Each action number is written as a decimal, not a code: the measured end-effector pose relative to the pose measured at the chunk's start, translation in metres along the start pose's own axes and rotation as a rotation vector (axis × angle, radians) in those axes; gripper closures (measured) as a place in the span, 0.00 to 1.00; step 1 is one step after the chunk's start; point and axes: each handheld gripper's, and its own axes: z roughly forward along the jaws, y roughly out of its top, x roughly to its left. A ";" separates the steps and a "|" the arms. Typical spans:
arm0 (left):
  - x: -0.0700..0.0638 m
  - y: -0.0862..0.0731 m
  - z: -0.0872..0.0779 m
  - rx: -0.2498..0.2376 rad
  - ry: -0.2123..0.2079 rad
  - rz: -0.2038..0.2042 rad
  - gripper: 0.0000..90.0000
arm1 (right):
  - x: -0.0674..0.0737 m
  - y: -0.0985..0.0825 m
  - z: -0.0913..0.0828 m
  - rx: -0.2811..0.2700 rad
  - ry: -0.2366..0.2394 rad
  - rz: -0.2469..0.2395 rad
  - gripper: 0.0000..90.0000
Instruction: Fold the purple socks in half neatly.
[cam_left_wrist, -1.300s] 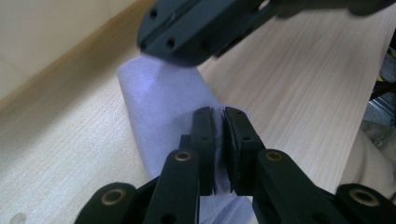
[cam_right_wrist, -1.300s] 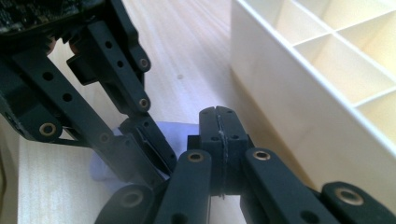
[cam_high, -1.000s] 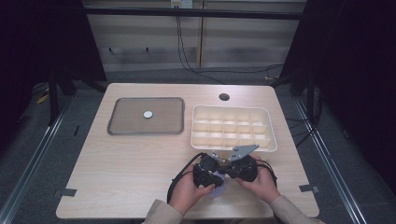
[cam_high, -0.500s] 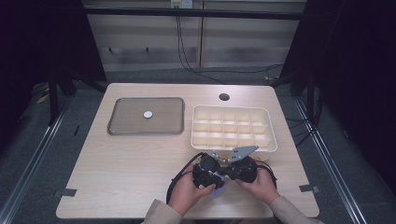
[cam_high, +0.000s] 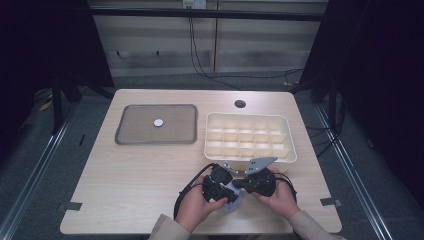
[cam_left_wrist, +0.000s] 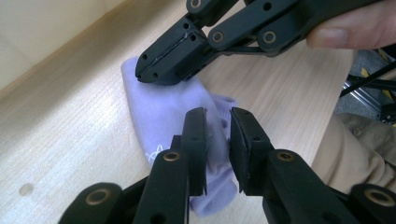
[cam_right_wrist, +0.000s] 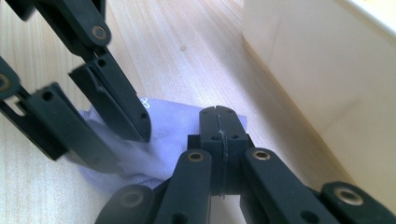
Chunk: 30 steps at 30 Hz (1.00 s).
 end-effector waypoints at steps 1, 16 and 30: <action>0.000 0.000 -0.001 0.002 -0.004 -0.002 0.85 | 0.000 0.000 0.000 0.000 0.000 0.001 1.00; 0.003 0.003 -0.016 -0.012 -0.015 -0.028 0.86 | 0.000 -0.002 0.000 -0.006 0.006 -0.004 1.00; 0.012 -0.006 0.010 0.074 0.034 -0.050 0.96 | 0.002 -0.001 0.001 -0.006 -0.003 -0.015 1.00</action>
